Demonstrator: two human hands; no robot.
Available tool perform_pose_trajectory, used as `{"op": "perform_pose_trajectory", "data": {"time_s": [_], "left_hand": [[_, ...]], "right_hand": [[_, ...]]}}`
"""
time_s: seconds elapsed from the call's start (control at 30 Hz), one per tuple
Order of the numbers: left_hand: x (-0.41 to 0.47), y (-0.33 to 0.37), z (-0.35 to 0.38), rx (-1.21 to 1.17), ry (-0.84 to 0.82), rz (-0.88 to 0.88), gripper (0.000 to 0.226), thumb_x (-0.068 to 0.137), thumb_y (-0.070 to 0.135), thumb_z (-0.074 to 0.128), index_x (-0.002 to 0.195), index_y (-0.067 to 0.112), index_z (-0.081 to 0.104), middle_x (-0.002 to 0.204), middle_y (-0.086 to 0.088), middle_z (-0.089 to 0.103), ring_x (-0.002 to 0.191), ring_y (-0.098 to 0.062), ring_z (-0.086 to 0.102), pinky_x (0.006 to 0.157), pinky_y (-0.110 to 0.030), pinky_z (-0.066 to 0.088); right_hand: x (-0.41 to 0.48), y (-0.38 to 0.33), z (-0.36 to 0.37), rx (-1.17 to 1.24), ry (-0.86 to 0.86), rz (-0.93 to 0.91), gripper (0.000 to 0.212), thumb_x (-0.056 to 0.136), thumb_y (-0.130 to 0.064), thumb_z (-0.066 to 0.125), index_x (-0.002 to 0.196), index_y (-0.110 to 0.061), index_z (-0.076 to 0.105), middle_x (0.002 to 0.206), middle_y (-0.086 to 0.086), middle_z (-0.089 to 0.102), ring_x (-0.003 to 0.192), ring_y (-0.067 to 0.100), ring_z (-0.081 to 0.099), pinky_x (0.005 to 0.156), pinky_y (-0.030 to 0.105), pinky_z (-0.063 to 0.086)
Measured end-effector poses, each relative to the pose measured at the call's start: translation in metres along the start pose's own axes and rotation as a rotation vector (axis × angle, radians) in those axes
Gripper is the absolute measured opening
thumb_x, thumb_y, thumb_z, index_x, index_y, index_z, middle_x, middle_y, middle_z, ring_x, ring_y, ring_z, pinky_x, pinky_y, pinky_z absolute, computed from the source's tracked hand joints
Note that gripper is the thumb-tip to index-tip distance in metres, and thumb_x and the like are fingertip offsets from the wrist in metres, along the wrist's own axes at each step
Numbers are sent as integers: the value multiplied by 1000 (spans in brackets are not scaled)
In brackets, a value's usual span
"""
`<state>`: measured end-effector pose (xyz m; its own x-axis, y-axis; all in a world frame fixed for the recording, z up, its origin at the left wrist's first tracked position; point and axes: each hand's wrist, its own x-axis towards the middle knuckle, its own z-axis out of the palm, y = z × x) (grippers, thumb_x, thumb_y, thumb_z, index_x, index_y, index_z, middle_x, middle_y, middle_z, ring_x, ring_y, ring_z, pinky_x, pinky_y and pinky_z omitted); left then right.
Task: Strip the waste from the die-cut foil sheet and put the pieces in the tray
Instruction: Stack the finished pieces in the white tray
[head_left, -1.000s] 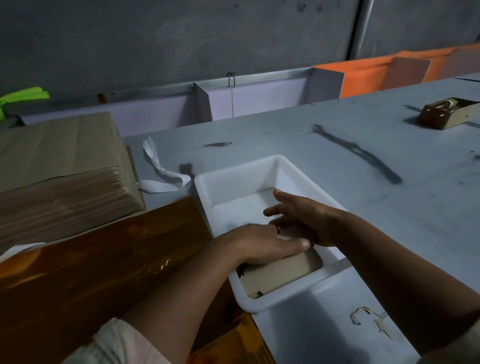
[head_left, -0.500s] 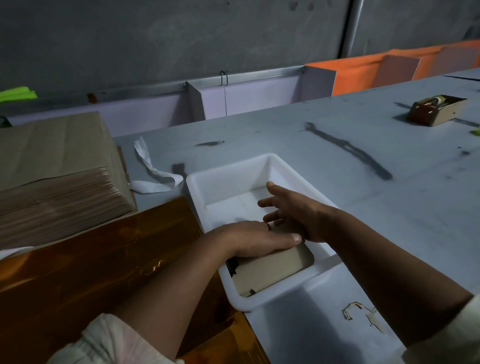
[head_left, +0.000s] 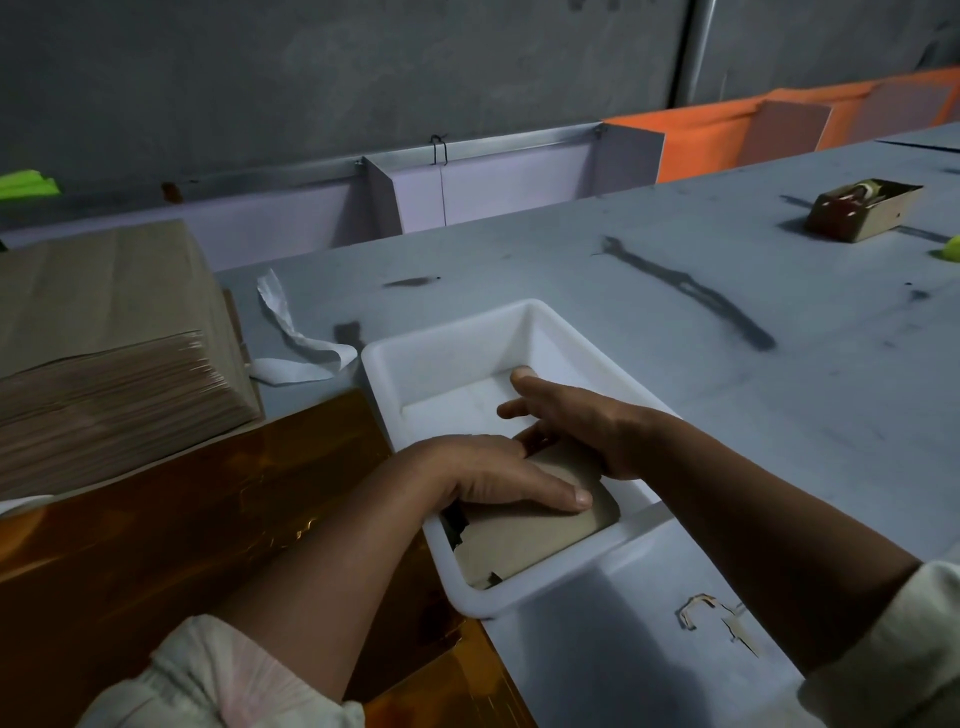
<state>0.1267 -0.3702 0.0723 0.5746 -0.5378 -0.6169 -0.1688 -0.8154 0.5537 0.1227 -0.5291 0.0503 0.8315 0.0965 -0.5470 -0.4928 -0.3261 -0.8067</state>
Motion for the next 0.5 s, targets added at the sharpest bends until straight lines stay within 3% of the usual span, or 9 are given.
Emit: {"op": "perform_pose_trajectory", "data": {"time_s": [0.1,0.27,0.37,0.43,0.5], "left_hand": [[1,-1,-1,0,-21,7,65,75,68,69,127,34,50,117,-4,64,104,-21,64,96,-43,53],[0,0,-4,-7,-48,3,64,78,64,68,127,24,56,119,-5,64,107,-21,64,99,-40,52],[-2,2,-12,-63,-113,-5,49,85,47,69,122,17,61,117,-9,68,103,-21,67,85,-31,56],[-4,4,-19,-90,-160,-34,43,89,34,69,124,10,61,120,-13,67,105,-25,67,77,-29,57],[-6,6,-23,-85,-184,-73,41,90,24,68,125,5,60,123,-18,66,111,-31,65,84,-36,57]], "right_hand": [[0,-1,-1,-18,-21,4,64,89,-79,29,124,-37,61,114,5,68,105,24,66,104,44,48],[0,-6,-7,39,31,-1,70,90,-76,32,109,-22,74,108,8,74,104,27,68,98,41,52],[-3,-2,-9,-74,-2,23,63,93,-68,39,98,-19,78,98,3,76,87,19,72,71,29,56],[-5,0,-7,-151,-15,41,57,94,-66,43,93,-21,78,99,3,75,85,17,72,71,27,54],[-6,1,-6,-195,-6,44,54,93,-67,44,94,-24,77,102,4,74,88,19,71,74,29,52]]}}
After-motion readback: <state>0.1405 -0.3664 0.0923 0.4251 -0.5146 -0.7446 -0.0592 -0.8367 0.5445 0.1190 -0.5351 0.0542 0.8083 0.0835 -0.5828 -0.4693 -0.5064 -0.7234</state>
